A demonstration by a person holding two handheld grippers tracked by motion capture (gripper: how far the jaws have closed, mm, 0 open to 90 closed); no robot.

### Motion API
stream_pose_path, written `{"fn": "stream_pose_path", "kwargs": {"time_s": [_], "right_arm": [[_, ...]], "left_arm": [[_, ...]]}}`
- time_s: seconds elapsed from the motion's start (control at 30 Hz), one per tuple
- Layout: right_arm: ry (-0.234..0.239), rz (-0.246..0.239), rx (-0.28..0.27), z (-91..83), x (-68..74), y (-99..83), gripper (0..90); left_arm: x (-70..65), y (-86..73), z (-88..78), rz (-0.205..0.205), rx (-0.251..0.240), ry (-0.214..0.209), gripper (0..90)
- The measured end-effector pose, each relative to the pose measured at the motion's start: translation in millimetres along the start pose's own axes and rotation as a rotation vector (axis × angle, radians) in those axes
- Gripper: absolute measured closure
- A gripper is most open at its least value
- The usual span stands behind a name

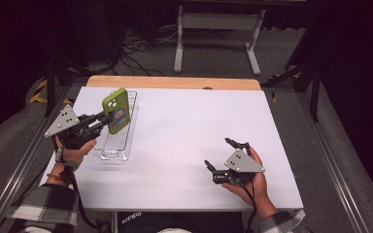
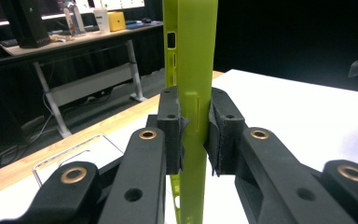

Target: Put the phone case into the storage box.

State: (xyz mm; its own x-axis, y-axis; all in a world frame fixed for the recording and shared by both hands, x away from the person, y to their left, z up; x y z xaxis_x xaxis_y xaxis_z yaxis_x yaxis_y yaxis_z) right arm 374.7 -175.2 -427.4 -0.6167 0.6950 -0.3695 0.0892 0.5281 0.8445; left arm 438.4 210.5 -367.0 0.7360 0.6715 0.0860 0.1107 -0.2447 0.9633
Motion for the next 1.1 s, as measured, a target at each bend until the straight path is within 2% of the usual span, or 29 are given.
{"fn": "stream_pose_path", "kwargs": {"time_s": [0.3, 0.4, 0.6, 0.67, 0.7, 0.73, 0.77, 0.8, 0.9, 0.93, 1.03, 1.1], "right_arm": [[-0.005, 0.006, 0.009, 1.5, -0.7, -1.4, 8.9], [-0.008, 0.006, 0.014, 3.2, -1.4, -2.2, 8.9], [-0.015, 0.009, 0.028, 6.7, -3.3, -4.8, 8.9], [-0.011, 0.009, 0.037, 8.7, -2.6, -6.3, 8.9], [-0.011, 0.009, 0.037, 8.7, -2.6, -6.3, 8.9], [-0.010, 0.005, 0.043, 9.6, -1.1, -7.1, 8.9], [-0.010, 0.005, 0.043, 9.6, -1.1, -7.1, 8.9], [-0.011, -0.003, 0.052, 11.2, -0.1, -8.2, 8.9], [-0.006, -0.004, 0.058, 13.1, 1.0, -9.3, 8.9], [-0.004, -0.008, 0.062, 14.0, 1.4, -10.0, 8.9], [-0.004, -0.012, 0.074, 16.1, 2.6, -12.2, 8.9], [-0.003, -0.016, 0.080, 17.0, 2.6, -13.4, 8.9]], "left_arm": [[20.1, -9.2, 13.3, -0.001, 0.022, -0.022, 77.8], [31.1, -14.6, 21.9, -0.023, 0.026, -0.024, 77.9], [52.3, -21.8, 34.1, -0.028, 0.053, -0.008, 77.9], [62.7, -23.8, 39.9, -0.042, 0.057, -0.017, 77.8], [62.7, -23.8, 39.9, -0.042, 0.057, -0.017, 77.8], [70.1, -25.5, 45.6, -0.040, 0.074, -0.014, 77.8], [70.1, -25.5, 45.6, -0.040, 0.074, -0.014, 77.9], [77.3, -26.9, 52.9, -0.045, 0.069, -0.007, 77.8], [82.4, -29.0, 59.1, -0.058, 0.077, -0.020, 77.8], [84.4, -30.5, 62.0, -0.055, 0.093, -0.025, 77.8], [92.0, -35.3, 75.4, -0.054, 0.116, -0.016, 77.8], [93.6, -36.4, 77.4, -0.050, 0.127, -0.016, 77.8]]}}
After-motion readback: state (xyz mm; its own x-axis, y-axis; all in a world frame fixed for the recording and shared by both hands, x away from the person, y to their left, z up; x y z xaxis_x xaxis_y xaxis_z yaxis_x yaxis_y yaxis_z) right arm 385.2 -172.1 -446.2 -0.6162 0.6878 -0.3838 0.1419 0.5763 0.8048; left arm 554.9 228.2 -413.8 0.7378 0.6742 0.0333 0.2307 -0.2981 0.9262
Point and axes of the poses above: each handheld gripper's, and its own axes: z roughly forward along the jaws, y roughly out of its top, x roughly to its left, the point moved 6 cm from there along z, roughly forward along the jaws, and after that the axes turned 5 degrees about x, right-handed, at the moved point
